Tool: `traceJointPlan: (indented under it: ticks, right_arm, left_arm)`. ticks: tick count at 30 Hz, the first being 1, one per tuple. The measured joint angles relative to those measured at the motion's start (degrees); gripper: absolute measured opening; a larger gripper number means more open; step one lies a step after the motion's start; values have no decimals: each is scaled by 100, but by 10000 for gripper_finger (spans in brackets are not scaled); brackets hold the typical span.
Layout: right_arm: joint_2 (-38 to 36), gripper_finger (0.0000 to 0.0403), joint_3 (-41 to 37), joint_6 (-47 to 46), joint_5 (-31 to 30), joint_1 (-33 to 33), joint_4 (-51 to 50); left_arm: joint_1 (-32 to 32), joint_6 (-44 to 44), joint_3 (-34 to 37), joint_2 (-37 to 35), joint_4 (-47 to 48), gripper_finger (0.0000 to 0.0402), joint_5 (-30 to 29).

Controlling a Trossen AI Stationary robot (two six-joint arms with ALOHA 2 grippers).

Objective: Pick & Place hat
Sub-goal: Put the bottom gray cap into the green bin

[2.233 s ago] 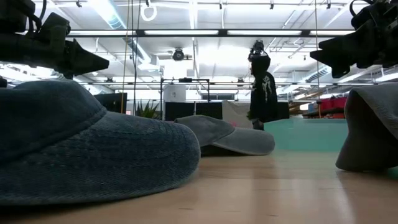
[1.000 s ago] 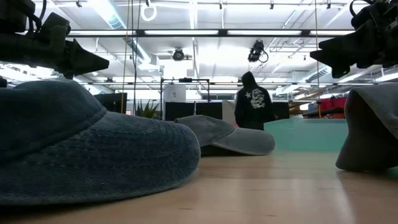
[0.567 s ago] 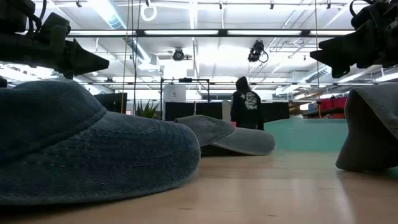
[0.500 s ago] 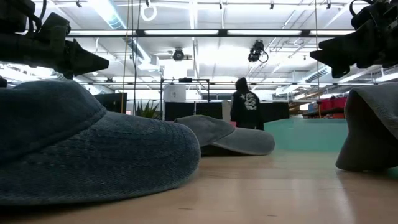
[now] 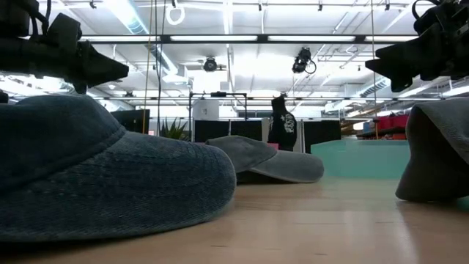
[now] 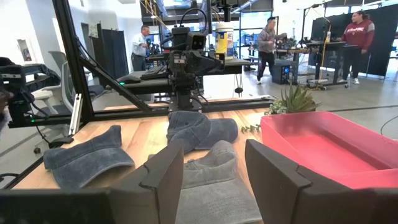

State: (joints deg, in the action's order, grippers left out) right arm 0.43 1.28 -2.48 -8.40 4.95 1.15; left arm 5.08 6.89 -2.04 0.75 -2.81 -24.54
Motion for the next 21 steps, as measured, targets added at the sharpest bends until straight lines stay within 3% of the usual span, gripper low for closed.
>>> traceJointPlan:
  ticks: [3, 10, 21]
  right_arm:
    - [0, 178, -2, 0, 0, -2, 0]
    - [0, 178, -2, -17, -9, 0, 11]
    - [-4, 178, -2, -1213, -11, -1, 501]
  left_arm:
    - [0, 508, 0, 0, -21, 110, 12]
    - [0, 631, -9, 0, -21, 110, 18]
    - [0, 1552, -15, 0, -48, 110, 74]
